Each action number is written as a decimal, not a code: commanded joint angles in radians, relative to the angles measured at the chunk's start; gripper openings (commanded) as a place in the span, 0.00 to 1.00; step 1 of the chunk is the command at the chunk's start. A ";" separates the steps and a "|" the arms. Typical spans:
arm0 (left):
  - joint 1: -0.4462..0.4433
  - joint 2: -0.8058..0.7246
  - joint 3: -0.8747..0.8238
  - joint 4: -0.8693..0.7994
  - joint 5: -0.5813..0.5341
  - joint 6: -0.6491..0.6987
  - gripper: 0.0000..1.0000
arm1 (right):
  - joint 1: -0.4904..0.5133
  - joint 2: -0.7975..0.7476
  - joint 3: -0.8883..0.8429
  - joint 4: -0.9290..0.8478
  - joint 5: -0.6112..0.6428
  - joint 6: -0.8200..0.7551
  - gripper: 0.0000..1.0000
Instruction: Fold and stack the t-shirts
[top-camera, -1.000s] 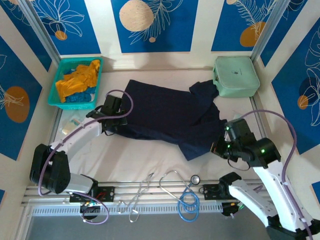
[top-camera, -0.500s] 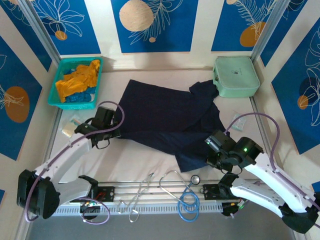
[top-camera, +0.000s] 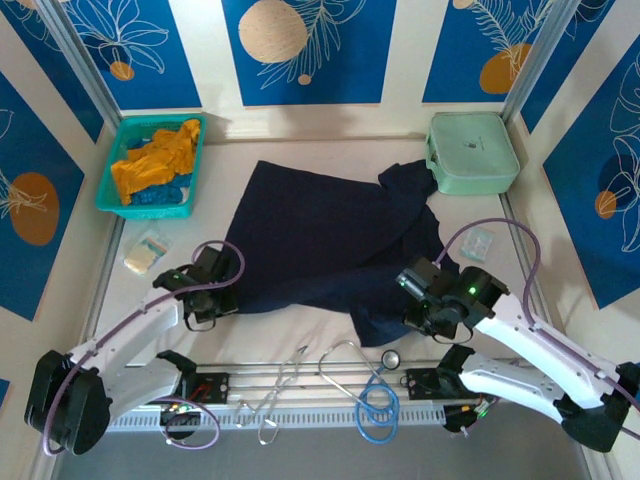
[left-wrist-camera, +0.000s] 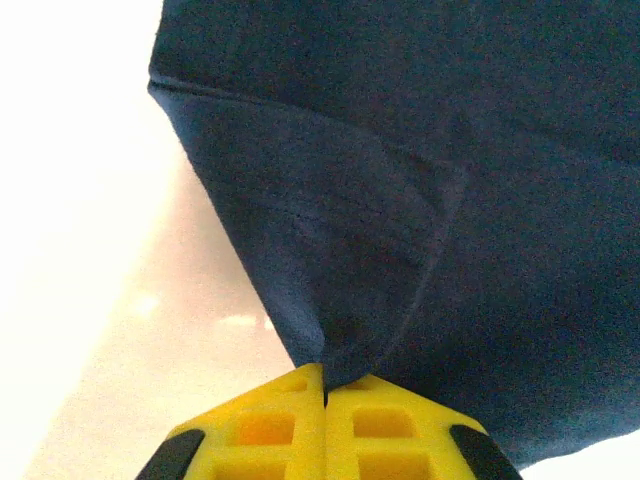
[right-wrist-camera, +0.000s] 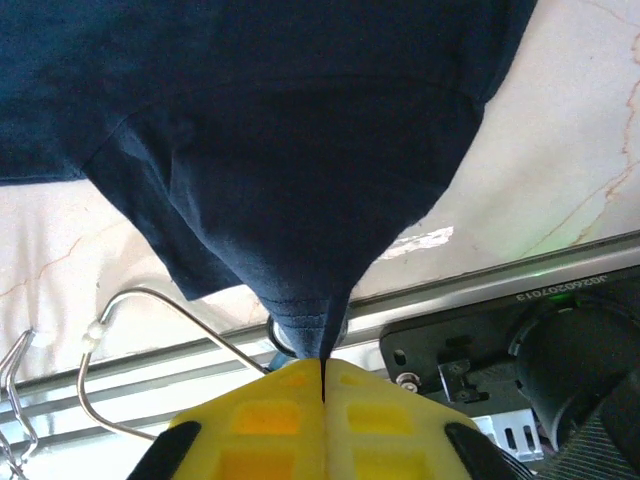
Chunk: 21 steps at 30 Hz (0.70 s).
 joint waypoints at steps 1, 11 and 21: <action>-0.013 -0.058 -0.001 -0.133 0.005 -0.071 0.20 | -0.031 0.021 -0.012 0.042 -0.023 -0.043 0.35; -0.012 0.063 0.363 -0.217 -0.156 0.059 0.69 | -0.397 0.115 0.152 0.165 -0.080 -0.406 0.83; 0.049 0.822 1.014 0.062 -0.143 0.280 0.37 | -0.779 0.698 0.426 0.511 -0.264 -0.642 0.23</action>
